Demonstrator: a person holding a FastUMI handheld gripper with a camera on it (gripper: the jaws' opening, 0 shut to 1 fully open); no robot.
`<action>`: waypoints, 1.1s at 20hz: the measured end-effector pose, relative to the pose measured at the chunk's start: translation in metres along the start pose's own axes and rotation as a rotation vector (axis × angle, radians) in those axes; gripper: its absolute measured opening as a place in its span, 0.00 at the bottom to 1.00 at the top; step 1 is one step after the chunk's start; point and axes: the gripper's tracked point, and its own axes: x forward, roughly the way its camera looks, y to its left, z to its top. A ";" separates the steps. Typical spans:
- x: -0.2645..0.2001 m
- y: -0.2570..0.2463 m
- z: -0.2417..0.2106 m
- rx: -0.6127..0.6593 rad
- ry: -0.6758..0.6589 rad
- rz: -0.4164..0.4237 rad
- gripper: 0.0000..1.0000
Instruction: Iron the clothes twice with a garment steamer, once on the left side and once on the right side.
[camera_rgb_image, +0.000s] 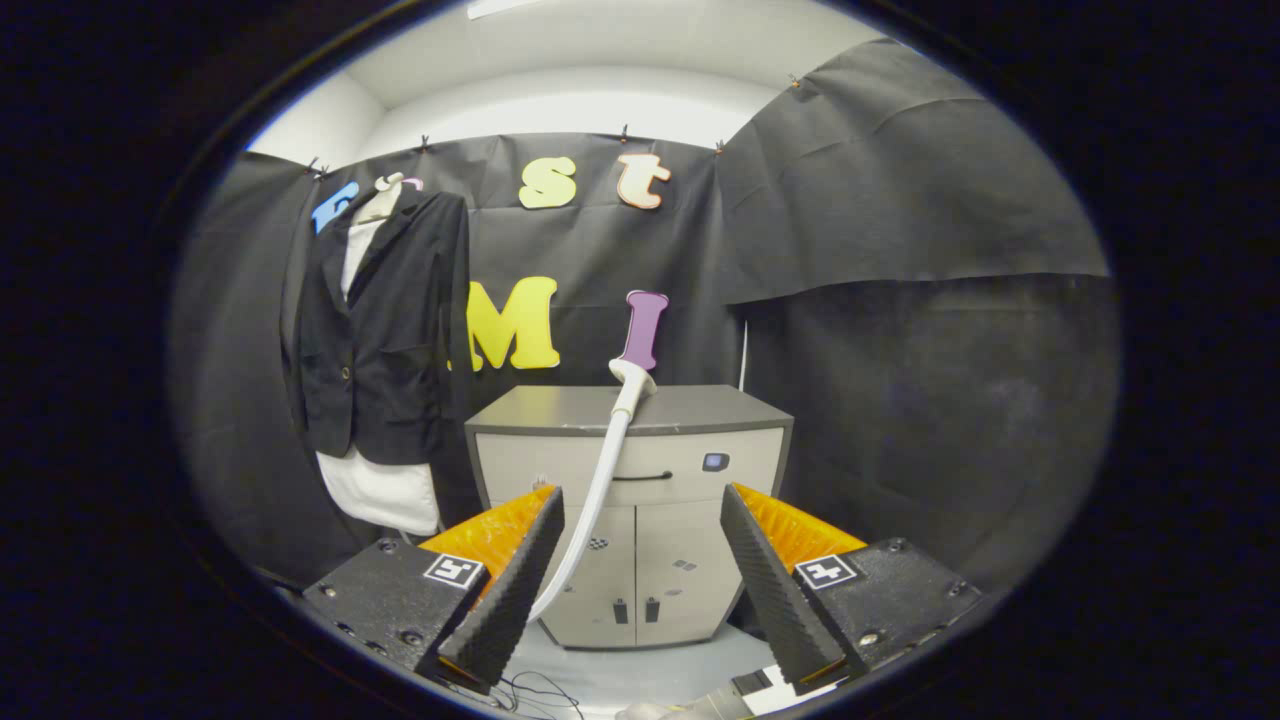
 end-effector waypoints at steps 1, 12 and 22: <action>0.016 -0.003 0.009 0.005 -0.003 0.001 0.98; 0.232 0.007 0.072 0.000 0.035 0.117 0.98; 0.381 0.022 0.025 0.105 0.338 0.209 0.97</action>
